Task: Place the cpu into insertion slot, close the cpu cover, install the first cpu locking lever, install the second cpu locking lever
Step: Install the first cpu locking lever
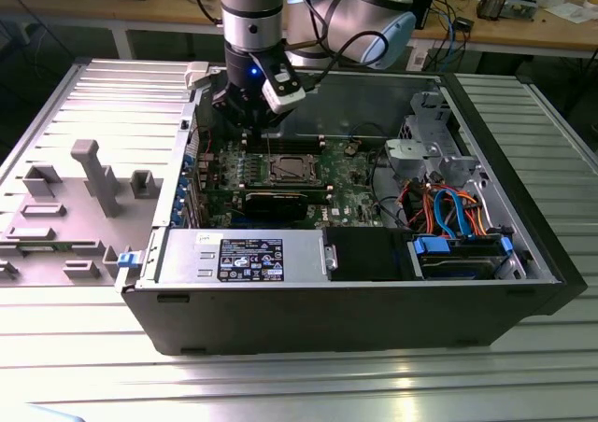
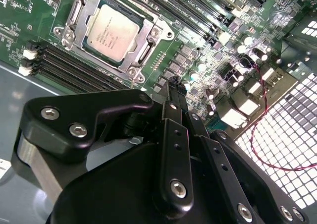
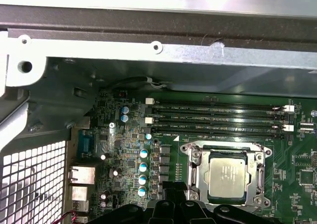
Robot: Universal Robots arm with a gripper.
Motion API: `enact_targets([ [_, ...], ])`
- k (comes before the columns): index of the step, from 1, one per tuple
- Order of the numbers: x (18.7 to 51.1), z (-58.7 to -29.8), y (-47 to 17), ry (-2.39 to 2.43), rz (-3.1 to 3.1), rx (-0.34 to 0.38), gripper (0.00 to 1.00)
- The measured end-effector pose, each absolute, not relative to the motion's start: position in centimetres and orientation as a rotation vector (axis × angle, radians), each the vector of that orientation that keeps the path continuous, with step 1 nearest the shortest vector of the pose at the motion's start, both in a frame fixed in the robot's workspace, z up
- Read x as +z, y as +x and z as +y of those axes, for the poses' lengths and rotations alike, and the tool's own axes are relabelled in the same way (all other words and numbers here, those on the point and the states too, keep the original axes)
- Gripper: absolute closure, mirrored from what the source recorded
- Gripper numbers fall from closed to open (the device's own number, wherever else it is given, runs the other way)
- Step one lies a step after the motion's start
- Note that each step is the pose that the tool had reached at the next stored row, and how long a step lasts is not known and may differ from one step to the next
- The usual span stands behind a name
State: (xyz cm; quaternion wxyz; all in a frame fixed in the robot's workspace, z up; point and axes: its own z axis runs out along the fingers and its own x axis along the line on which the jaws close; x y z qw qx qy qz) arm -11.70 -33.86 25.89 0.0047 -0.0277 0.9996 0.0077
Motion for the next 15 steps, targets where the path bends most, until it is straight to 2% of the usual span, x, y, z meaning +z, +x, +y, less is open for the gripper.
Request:
enact_targets([
  [15, 25.89, -33.64, -12.04, -0.148, 3.129, 0.024, 0.89],
])
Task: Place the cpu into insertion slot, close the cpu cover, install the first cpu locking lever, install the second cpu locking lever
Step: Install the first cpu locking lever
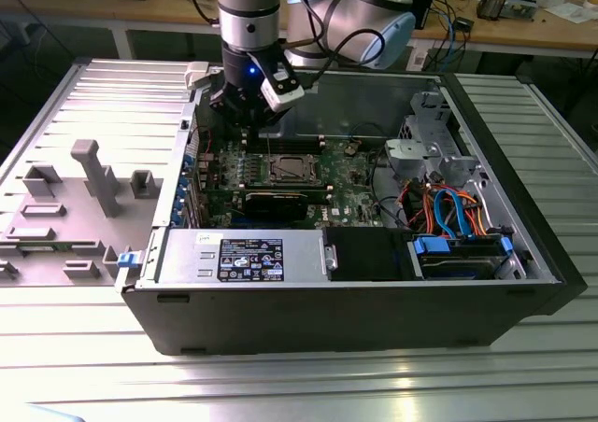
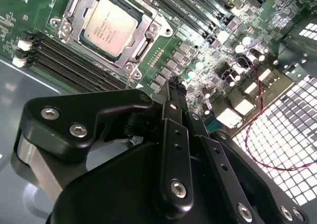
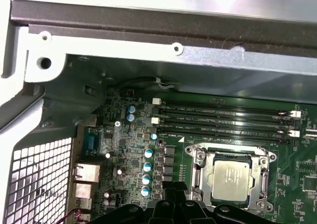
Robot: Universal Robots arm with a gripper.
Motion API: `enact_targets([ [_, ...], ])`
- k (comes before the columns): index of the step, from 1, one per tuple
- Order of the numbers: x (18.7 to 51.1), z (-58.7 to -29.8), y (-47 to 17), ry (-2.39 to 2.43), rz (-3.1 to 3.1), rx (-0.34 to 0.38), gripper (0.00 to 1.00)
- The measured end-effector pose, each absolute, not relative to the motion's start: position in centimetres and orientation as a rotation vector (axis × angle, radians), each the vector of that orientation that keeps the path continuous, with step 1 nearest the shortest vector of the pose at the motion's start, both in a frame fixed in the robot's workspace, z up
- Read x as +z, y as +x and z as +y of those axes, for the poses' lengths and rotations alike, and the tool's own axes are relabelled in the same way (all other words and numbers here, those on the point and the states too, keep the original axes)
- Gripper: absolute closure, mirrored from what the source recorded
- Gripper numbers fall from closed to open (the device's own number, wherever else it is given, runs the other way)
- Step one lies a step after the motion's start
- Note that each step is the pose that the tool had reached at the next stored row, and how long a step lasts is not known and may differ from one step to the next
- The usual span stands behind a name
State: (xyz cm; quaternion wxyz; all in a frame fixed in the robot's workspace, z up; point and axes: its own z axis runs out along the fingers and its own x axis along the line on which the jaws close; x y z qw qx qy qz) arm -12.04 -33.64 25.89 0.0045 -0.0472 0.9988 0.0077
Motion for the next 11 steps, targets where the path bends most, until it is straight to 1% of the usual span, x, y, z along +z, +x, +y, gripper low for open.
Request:
enact_targets([
  [6, 25.9, -32.2, -11.9, -0.155, 3.129, 0.024, 0.89],
  [11, 25.9, -31.7, -11.3, -0.147, 3.129, 0.024, 0.89],
])
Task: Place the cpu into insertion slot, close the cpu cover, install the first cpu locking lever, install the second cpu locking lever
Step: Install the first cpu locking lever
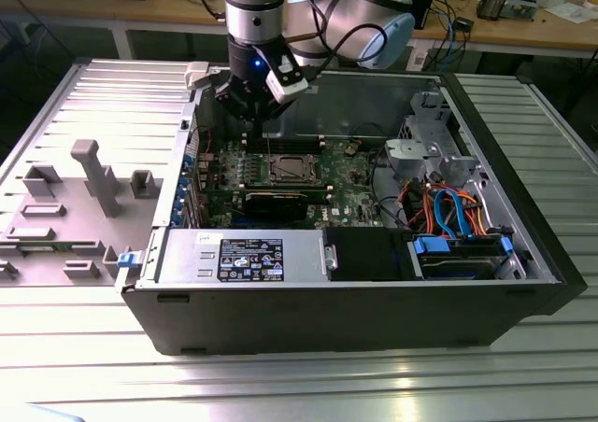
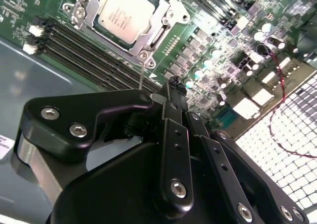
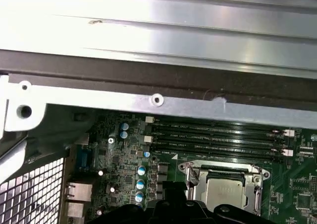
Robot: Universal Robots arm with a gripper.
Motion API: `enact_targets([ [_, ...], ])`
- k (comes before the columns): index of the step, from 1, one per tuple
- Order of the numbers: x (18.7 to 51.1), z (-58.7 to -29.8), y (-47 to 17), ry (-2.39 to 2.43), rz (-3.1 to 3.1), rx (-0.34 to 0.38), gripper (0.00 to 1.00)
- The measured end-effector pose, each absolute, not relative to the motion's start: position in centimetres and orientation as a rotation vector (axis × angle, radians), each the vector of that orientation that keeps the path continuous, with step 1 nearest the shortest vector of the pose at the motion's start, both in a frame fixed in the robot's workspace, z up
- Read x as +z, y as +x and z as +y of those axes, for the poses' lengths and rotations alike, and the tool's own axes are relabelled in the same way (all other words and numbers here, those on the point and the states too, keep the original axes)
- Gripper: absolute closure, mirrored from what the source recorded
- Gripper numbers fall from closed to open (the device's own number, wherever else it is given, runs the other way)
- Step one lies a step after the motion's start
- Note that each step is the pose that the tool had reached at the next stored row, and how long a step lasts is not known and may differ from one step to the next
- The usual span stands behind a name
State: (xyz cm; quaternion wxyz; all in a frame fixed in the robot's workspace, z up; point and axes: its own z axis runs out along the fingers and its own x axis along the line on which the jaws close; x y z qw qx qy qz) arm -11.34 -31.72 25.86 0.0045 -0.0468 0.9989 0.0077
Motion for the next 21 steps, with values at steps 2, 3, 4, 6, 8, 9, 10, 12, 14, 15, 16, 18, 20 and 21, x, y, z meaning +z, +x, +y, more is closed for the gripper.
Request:
enact_targets([
  [2, 25.9, -31.4, -11.2, -0.143, 3.129, 0.024, 0.89],
  [3, 25.9, -31.1, -11.1, -0.142, 3.129, 0.024, 0.89],
  [4, 25.9, -31.0, -11.0, -0.142, 3.129, 0.024, 0.89],
  [6, 25.8, -30.8, -10.6, -0.137, 3.129, 0.024, 0.89],
  [8, 25.8, -30.8, -10.1, -0.131, 3.13, 0.024, 0.89],
  [9, 25.8, -30.8, -9.9, -0.128, 3.13, 0.024, 0.89],
  [10, 25.8, -30.8, -9.5, -0.124, 3.13, 0.024, 0.89],
  [12, 25.7, -30.8, -8.9, -0.118, 3.13, 0.024, 0.89],
  [14, 25.7, -30.7, -8.4, -0.109, 3.13, 0.024, 0.89],
  [15, 25.6, -30.8, -8.3, -0.107, 3.13, 0.024, 0.89],
  [16, 25.6, -30.8, -8.3, -0.105, 3.13, 0.024, 0.89],
  [18, 25.5, -30.8, -8.2, -0.101, 3.13, 0.033, 0.89],
  [20, 25.5, -30.8, -8.2, -0.098, 3.13, 0.053, 0.89],
  [21, 25.4, -30.8, -8.2, -0.095, 3.129, 0.061, 0.89],
])
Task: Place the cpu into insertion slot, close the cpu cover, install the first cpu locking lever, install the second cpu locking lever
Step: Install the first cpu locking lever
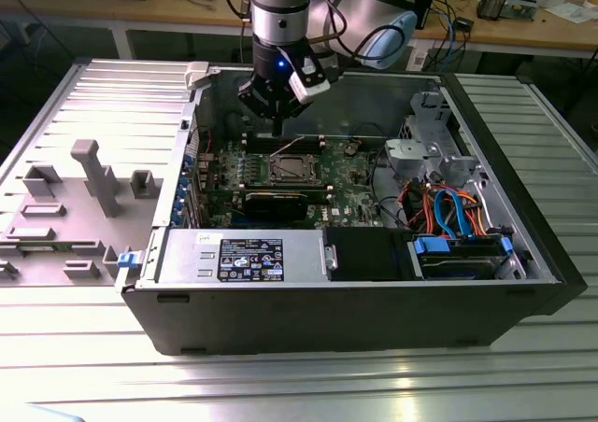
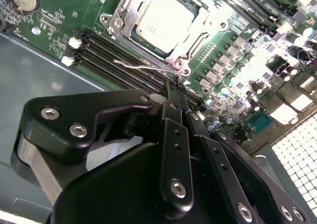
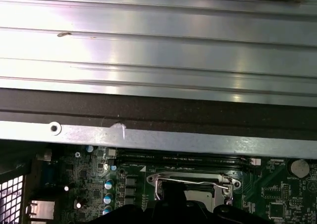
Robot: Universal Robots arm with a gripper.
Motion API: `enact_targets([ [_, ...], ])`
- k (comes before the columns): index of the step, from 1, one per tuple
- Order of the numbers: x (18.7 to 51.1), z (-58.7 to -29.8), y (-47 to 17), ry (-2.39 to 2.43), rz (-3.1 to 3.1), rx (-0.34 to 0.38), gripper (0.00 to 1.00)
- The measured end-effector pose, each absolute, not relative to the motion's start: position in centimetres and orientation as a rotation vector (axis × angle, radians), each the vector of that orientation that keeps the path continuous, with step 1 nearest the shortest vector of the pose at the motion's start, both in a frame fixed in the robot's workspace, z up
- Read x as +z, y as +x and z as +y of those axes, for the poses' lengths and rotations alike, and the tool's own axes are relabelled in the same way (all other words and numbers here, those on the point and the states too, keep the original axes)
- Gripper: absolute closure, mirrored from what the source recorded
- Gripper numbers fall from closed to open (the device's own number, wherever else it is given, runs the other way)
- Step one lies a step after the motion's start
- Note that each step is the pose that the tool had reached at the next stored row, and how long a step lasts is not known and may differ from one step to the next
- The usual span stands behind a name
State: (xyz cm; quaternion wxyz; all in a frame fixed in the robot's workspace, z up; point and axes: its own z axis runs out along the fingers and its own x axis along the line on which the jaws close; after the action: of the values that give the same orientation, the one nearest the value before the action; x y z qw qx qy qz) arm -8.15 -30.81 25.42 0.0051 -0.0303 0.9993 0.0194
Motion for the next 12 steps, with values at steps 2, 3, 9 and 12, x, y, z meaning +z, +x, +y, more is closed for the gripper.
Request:
enact_targets([
  [2, 25.4, -30.8, -8.15, -0.084, 3.13, 0.063, 0.89],
  [3, 25.39, -30.81, -8.13, -0.077, 3.13, 0.063, 0.89],
  [9, 25.31, -30.96, -8.11, -0.042, 3.13, 0.065, 0.89],
  [12, 25.28, -30.96, -8.05, -0.039, 3.13, 0.066, 0.89],
])
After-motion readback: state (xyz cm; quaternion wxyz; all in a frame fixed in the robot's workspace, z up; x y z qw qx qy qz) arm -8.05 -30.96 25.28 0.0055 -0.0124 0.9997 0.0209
